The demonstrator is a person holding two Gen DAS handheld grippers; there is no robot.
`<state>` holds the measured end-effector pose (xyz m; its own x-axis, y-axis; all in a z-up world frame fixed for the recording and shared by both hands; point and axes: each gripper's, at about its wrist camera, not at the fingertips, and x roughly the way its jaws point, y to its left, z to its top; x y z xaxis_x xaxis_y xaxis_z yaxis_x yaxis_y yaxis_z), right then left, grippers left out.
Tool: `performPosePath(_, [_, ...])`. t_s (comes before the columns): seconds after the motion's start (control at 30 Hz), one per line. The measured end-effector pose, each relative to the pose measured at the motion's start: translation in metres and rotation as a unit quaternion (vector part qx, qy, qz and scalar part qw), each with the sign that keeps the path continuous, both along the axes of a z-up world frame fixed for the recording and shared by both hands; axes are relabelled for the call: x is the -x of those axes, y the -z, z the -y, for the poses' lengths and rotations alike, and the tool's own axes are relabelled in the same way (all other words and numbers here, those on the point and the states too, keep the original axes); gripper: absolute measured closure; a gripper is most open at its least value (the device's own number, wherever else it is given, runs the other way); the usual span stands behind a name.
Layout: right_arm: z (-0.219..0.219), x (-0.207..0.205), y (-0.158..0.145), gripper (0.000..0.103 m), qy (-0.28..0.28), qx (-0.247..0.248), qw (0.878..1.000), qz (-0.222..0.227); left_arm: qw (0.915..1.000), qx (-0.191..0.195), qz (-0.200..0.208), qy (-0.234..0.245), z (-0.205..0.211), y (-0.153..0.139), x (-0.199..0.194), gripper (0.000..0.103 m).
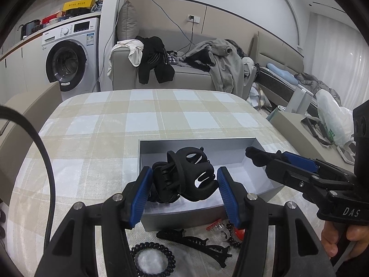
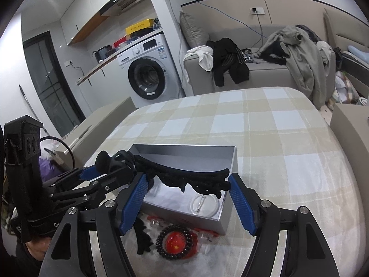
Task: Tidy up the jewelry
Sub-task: 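Lower the claw clip and long clip over the grey box with both tools, then open both tools to drop the clips into the grey box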
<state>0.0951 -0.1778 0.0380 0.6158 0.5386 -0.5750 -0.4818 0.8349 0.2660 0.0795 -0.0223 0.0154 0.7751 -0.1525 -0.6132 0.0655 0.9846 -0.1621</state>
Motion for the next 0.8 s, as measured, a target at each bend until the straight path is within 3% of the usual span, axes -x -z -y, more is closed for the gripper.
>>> performPosePath(0.8, [-0.0068, -0.0075, 0.0044, 0.031, 0.006, 0.019, 1.000, 0.001, 0.9999, -0.012, -0.006, -0.005, -0.0012, 0.0062, -0.0084, 0.051])
